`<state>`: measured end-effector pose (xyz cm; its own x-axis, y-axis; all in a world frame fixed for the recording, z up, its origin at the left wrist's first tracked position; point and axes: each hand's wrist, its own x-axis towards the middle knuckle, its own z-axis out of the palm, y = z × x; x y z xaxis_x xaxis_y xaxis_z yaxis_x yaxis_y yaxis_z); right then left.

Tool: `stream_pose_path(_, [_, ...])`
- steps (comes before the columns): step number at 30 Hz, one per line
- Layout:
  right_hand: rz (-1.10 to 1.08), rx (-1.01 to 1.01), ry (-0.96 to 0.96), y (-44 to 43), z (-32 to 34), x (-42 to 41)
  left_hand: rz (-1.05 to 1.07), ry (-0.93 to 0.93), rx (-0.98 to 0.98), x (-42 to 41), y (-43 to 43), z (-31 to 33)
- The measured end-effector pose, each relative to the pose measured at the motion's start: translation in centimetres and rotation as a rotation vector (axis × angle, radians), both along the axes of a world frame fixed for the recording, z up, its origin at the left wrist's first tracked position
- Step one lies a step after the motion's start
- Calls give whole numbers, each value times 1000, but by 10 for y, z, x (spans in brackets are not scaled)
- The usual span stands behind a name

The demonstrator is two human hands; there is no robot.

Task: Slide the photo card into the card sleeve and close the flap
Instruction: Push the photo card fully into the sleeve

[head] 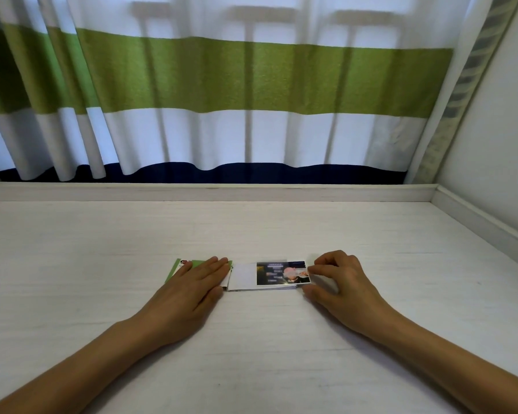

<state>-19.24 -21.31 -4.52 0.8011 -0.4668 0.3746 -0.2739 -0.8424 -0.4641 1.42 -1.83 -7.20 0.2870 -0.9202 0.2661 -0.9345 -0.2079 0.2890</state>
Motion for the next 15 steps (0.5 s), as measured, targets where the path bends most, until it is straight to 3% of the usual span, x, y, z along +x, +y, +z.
stream_pose_path(15, [39, 30, 99, 7, -5, 6, -6, -14, -2, 3, 0, -3])
